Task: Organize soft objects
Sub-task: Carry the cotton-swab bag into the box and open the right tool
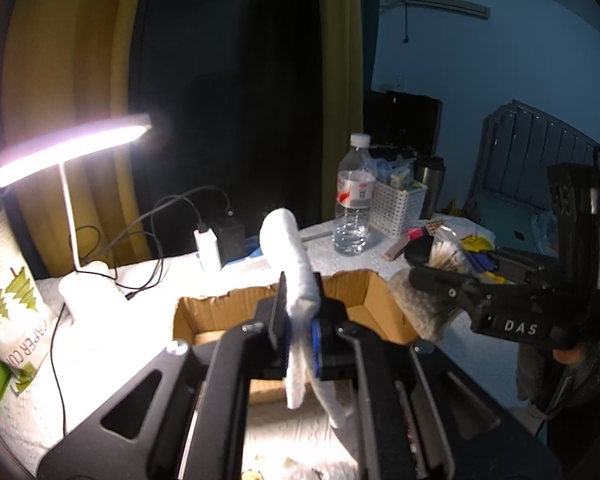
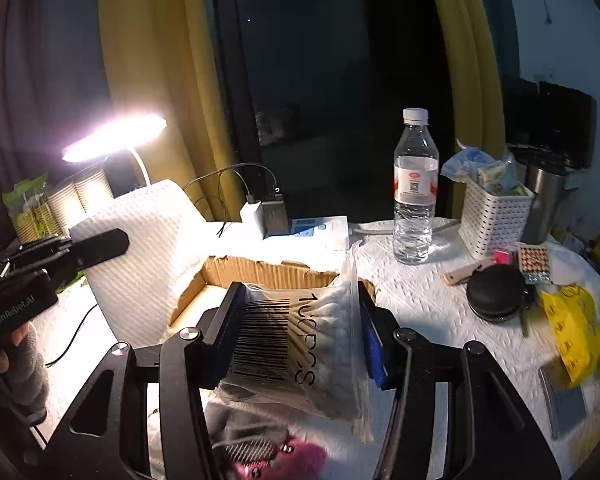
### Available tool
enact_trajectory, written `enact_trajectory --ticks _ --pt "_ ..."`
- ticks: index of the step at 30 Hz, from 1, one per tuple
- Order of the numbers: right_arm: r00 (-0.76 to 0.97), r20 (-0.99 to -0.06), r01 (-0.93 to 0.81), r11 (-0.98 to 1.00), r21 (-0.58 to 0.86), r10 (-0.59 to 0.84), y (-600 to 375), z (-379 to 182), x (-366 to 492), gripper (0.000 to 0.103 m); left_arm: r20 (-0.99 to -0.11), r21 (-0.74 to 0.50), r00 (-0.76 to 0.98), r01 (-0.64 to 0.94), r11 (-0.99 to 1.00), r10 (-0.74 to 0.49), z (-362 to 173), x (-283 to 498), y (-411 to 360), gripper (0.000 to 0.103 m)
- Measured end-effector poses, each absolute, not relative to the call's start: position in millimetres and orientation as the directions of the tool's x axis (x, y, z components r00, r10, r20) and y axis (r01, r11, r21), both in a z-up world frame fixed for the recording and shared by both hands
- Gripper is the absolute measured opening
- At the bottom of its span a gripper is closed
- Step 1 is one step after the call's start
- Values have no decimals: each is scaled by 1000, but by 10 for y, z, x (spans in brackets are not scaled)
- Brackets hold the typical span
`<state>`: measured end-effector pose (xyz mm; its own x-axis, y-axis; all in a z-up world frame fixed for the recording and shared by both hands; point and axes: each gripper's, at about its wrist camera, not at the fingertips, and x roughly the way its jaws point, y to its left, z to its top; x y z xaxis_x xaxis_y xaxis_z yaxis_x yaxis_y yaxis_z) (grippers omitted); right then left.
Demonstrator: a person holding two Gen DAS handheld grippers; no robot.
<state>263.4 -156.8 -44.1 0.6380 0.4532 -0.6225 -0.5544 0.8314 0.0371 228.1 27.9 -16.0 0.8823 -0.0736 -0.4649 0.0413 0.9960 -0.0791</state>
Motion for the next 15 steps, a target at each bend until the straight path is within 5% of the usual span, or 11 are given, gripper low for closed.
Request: enact_trajectory --ticks 15 --pt "577 -673 -558 825 89 463 -1412 -837 3135 57 -559 -128 823 32 991 -99 -722 2861 265 14"
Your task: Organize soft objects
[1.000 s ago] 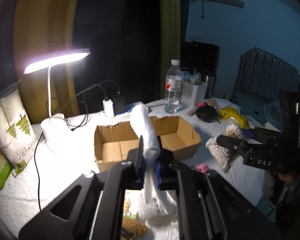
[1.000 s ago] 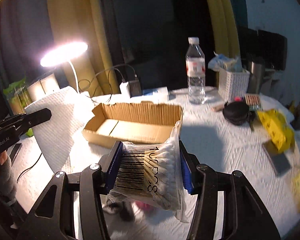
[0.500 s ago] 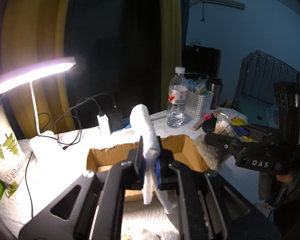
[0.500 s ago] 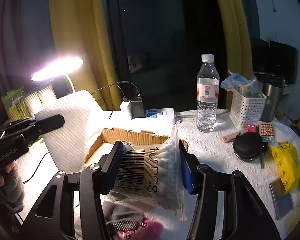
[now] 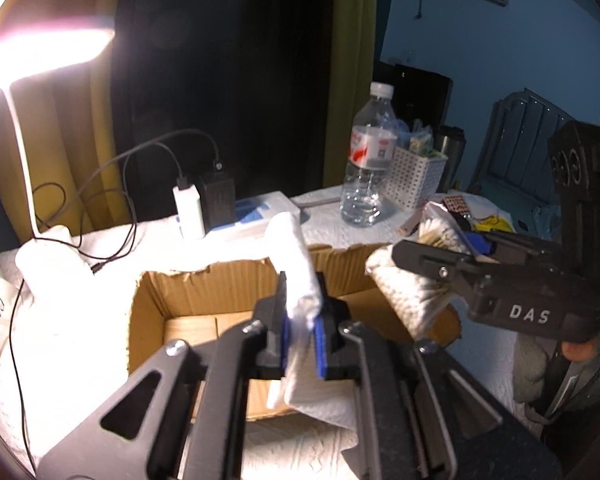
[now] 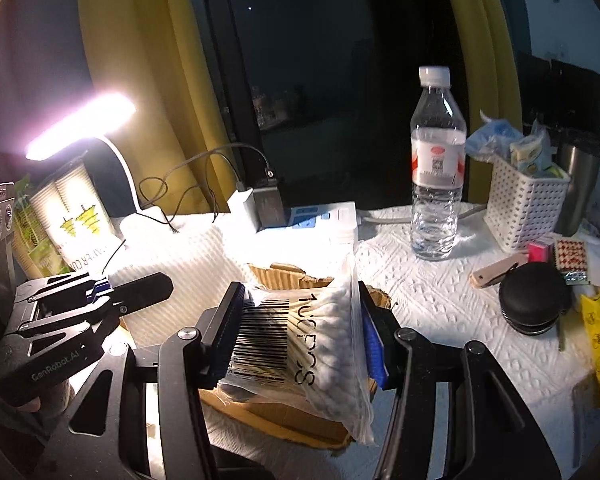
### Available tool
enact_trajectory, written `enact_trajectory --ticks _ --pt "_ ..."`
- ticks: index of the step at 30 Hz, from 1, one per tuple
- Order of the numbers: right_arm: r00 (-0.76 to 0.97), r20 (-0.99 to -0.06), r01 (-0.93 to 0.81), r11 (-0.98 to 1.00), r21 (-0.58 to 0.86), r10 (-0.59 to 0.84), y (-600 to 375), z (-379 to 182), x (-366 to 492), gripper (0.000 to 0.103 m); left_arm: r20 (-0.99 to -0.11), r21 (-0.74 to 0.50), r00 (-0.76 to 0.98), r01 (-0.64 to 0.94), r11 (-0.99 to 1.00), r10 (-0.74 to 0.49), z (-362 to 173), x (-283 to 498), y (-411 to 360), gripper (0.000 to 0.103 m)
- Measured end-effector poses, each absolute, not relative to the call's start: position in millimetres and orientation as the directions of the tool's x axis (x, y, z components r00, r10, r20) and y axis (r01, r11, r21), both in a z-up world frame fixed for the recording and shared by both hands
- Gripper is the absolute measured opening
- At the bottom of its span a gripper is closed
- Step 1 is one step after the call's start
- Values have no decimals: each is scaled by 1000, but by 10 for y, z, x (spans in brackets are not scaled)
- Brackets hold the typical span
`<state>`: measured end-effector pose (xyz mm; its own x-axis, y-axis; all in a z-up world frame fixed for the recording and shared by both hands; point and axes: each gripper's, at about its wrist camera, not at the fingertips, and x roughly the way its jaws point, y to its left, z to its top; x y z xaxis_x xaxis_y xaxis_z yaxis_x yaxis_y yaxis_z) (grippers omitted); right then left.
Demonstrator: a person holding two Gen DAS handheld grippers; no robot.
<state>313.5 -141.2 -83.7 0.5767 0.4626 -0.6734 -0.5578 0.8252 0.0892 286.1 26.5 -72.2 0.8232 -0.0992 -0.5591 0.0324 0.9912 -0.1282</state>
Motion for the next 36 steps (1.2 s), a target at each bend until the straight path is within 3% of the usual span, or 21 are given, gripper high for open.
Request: enact_trajectory --ticks 5,6,7,8,10,28,34,36 --pt "566 -685 -554 827 97 459 -1414 -896 3207 59 -568 -113 820 14 993 -76 -772 2874 247 25" --pt "571 -681 -553 828 93 458 -1415 -888 3199 67 -568 -110 820 8 994 -69 -770 2864 252 28" --pt "573 -679 -554 827 92 459 -1418 -878 3190 71 -566 -111 822 5 994 -67 -762 2850 261 38" --pt "575 -677 -553 828 93 460 -1423 -867 3177 73 -561 -114 825 4 993 -68 -749 2834 269 55" --pt "582 -673 -550 831 88 456 -1430 -831 3150 73 -544 -129 836 -2 992 -69 -703 2776 292 71" --pt "640 -627 -542 839 42 445 -1524 -418 2405 73 -461 -124 885 13 992 -70 -310 1991 190 74" --pt "649 -623 -540 841 27 437 -1572 -371 2097 73 -442 -137 893 23 990 -82 -285 1706 152 87" --pt "648 -627 -539 842 25 433 -1588 -384 2025 73 -439 -142 894 29 989 -90 -295 1628 132 88"
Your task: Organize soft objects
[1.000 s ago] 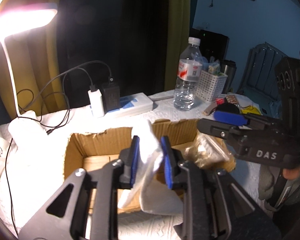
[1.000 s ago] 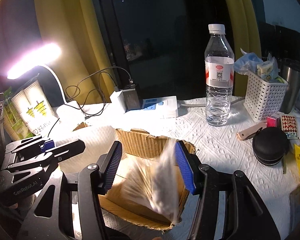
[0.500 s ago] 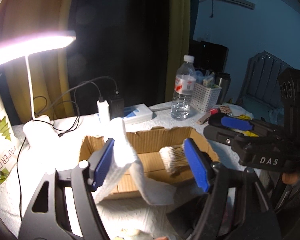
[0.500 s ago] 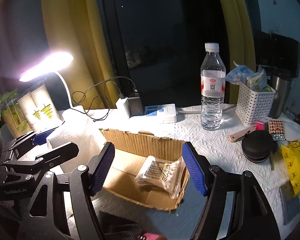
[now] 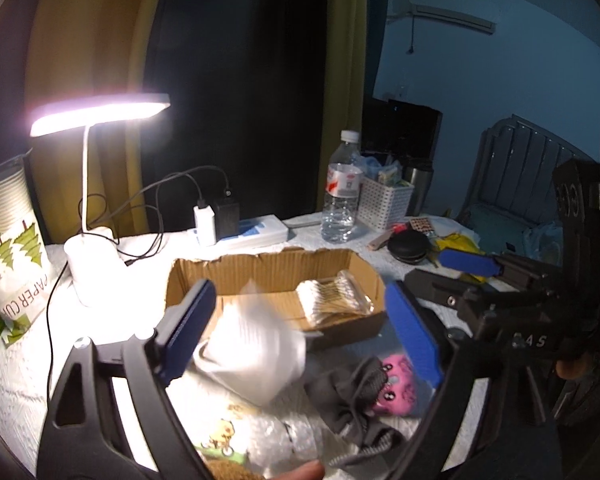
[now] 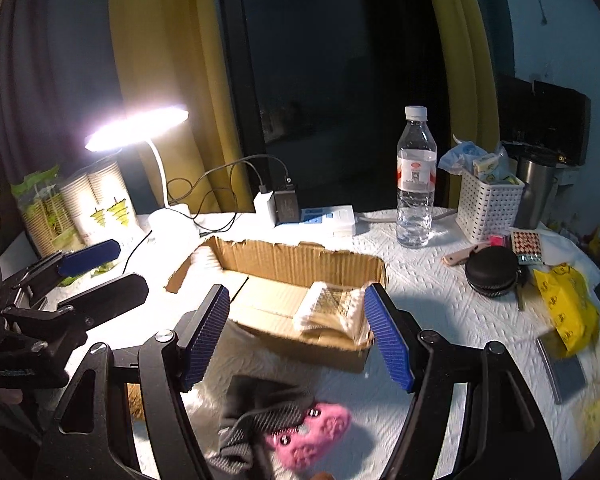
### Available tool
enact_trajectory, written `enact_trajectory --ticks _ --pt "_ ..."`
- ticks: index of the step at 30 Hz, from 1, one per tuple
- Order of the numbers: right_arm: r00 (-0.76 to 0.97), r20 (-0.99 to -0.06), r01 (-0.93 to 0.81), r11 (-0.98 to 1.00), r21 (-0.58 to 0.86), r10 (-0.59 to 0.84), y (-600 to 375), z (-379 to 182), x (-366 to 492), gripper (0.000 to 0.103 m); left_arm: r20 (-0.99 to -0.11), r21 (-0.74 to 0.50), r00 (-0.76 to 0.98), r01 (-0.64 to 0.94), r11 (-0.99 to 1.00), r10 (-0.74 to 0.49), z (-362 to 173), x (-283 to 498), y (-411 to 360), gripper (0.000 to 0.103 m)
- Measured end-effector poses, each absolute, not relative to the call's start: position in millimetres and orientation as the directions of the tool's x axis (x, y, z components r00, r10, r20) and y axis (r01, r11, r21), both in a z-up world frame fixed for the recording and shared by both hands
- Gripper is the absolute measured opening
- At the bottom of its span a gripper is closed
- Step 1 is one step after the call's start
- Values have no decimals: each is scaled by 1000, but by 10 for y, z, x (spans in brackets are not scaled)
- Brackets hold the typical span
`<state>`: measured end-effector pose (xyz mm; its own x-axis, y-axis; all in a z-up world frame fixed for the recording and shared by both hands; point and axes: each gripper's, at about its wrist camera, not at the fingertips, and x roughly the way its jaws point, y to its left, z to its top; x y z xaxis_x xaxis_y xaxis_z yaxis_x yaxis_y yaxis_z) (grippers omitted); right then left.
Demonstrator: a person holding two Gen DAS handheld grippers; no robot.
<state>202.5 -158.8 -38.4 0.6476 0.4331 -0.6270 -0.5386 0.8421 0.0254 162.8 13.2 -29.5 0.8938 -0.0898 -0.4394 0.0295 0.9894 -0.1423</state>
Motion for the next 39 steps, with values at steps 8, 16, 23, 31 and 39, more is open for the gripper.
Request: enact_trajectory --ticks 8,16,23,31,39 --pt "636 -651 -527 850 26 414 -1653 -499 1744 73 -456 -149 884 35 988 -100 -405 1390 89 88" --pt "595 -694 -533 845 39 407 -1585 -728 1642 73 -498 -169 863 -5 986 -81 -626 1246 229 88" --pt "536 -735 -583 812 32 414 -1222 -946 1711 73 -527 -199 848 -64 978 -51 -868 1201 525 88" --pt "443 -787 -665 746 33 430 -532 -1245 1790 73 -544 -224 839 -140 964 -5 -1081 1192 994 88" --pt "370 -833 -689 723 51 411 -101 -1562 1997 73 -555 -244 832 -185 952 19 -1203 1136 1352 88"
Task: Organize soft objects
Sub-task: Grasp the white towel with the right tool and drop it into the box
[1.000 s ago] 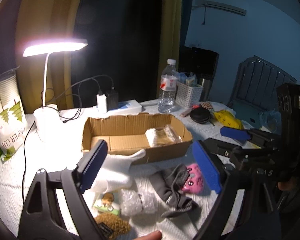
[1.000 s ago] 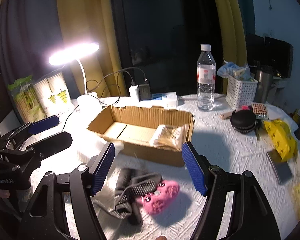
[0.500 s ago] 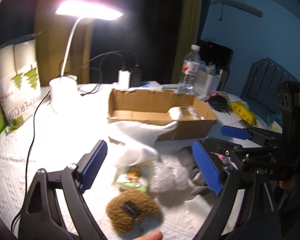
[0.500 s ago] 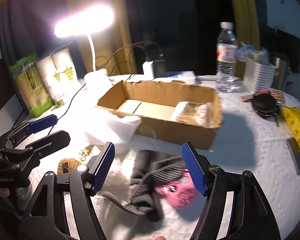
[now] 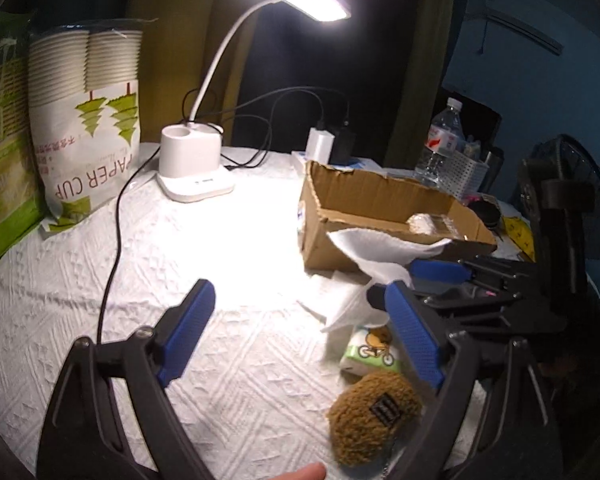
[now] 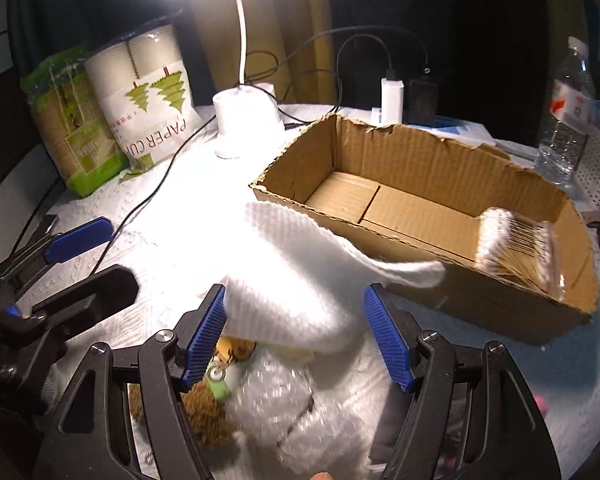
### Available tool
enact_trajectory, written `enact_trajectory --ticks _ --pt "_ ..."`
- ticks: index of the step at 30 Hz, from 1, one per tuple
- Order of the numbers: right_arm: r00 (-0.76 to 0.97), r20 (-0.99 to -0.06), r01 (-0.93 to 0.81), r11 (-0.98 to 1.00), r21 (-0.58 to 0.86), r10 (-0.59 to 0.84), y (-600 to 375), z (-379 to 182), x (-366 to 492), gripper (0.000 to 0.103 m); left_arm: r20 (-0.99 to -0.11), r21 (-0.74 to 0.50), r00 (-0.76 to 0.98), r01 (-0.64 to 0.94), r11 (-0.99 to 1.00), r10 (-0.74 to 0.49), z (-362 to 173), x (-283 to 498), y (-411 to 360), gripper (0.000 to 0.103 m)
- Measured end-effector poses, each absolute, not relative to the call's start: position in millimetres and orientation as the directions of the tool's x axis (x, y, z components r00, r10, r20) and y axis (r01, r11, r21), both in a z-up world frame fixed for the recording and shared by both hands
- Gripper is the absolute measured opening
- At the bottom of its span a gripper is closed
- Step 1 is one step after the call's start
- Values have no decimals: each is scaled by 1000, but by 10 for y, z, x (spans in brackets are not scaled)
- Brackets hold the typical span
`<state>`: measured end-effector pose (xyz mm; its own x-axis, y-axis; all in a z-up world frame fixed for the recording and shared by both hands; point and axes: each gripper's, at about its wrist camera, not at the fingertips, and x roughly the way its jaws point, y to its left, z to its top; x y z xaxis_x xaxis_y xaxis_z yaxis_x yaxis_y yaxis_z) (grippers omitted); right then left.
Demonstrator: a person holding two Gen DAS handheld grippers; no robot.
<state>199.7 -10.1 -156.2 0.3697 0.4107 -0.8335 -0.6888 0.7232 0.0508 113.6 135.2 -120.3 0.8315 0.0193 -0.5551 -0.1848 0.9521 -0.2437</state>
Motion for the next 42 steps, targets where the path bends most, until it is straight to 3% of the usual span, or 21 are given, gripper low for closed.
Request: enact_trajectory --ticks 5,7,8,9,12,25,33,39,41,42 --pt "331 -868 -669 741 60 370 22 -1757 2176 73 -567 -254 823 -195 947 18 -1259 1126 1441 88" --pt "315 -875 -667 741 71 368 48 -1804 2196 56 -571 -257 821 -196 946 15 -1270 1127 1460 88" --pt "313 -877 -668 741 71 366 60 -1810 2196 31 -572 -257 820 -195 947 14 -1267 1129 1459 88" --pt "320 -858 -680 728 87 402 61 -1804 2185 16 -573 -255 820 -193 947 13 -1260 1132 1453 88" --pt "344 -843 -694 717 69 414 27 -1681 2109 9 -572 -247 820 -186 951 12 -1233 1145 1420 88" --pt "507 -709 -696 718 0 491 -311 -711 2254 9 -524 -218 852 -140 966 6 -920 1472 1180 88" --pt "524 -689 -688 725 3 501 -323 -678 2687 9 -519 -213 855 -145 966 14 -905 1768 1181 88" --pt "441 -735 -730 683 41 515 4 -994 2895 9 -552 -219 834 -173 960 24 -1066 1866 1278 88" --pt "399 -761 -737 673 66 511 97 -1133 2945 16 -560 -221 828 -179 959 26 -1092 1878 1300 88" --pt "377 -771 -739 668 84 513 124 -1185 2960 31 -564 -221 825 -182 958 27 -1101 1884 1312 88"
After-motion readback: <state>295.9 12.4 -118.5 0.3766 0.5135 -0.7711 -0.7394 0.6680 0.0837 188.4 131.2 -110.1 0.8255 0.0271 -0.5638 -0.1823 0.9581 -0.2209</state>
